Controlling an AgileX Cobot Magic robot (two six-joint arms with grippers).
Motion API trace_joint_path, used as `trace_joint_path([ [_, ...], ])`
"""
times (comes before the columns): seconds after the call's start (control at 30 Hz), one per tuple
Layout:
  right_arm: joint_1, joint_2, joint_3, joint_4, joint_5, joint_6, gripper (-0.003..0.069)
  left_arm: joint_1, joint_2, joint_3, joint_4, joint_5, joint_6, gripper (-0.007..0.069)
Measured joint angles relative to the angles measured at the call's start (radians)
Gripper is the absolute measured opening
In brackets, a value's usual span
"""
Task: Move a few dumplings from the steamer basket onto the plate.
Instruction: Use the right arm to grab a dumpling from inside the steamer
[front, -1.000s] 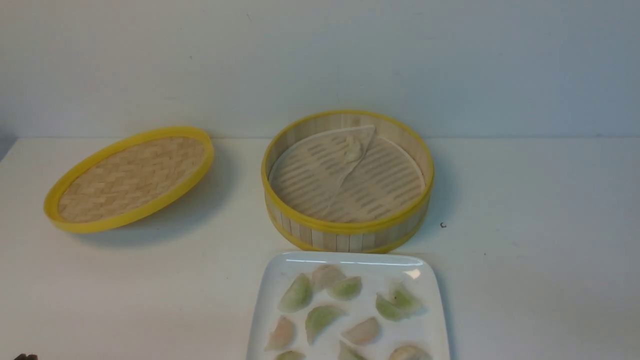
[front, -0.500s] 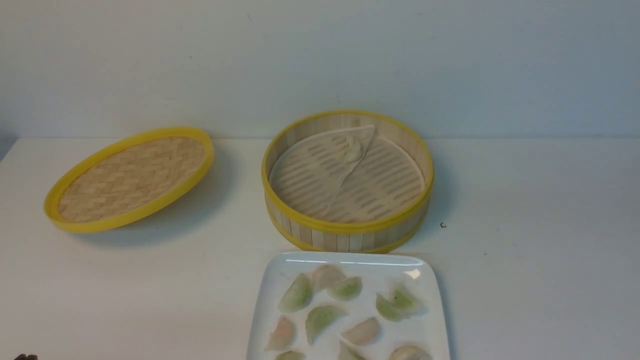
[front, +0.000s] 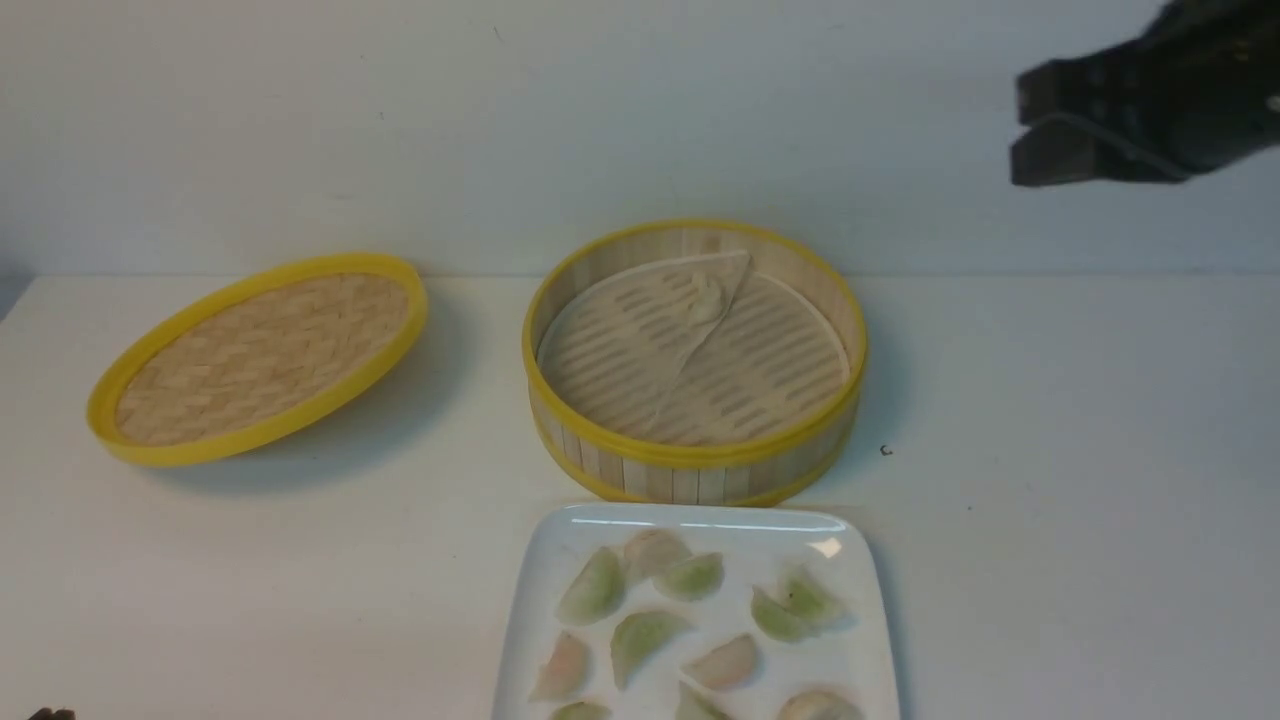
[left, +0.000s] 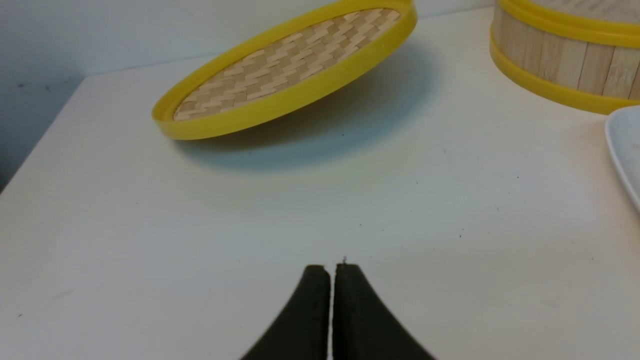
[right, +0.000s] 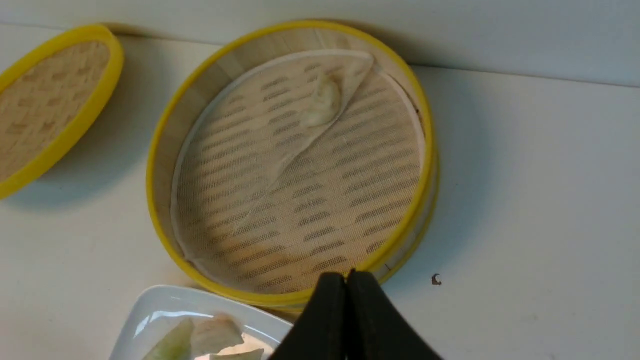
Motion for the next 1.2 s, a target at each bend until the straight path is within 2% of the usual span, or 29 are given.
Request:
trace_joint_path([
  [0.3,0.110,0.408,-0.479,-0.171,0.209,0.086,0.0001,0.000,0.000,0.000,0.000,0.000,0.000,-0.0006],
  [0.47,0.161,0.570,-0.647,-0.191,0.229,0.096,0.0028,0.000,0.000,0.000,0.000,0.000,0.000,-0.0006],
  [0.67,0.221,0.734,-0.794,-0.213,0.200,0.110,0.0138,0.000,0.000,0.000,0.000,0.000,0.000,-0.0006],
  [0.93,0.246,0.859,-0.820,-0.237,0.097,0.114,0.0395,0.000,0.000,0.000,0.000,0.000,0.000,-0.0006],
  [1.07,0.252,0.897,-0.820,-0.260,0.052,0.117,0.0468,0.000,0.000,0.000,0.000,0.000,0.000,-0.0006],
  [1.2,0.252,0.930,-0.820,-0.301,0.012,0.131,0.0499,0.000,0.000,0.000,0.000,0.000,0.000,-0.0006],
])
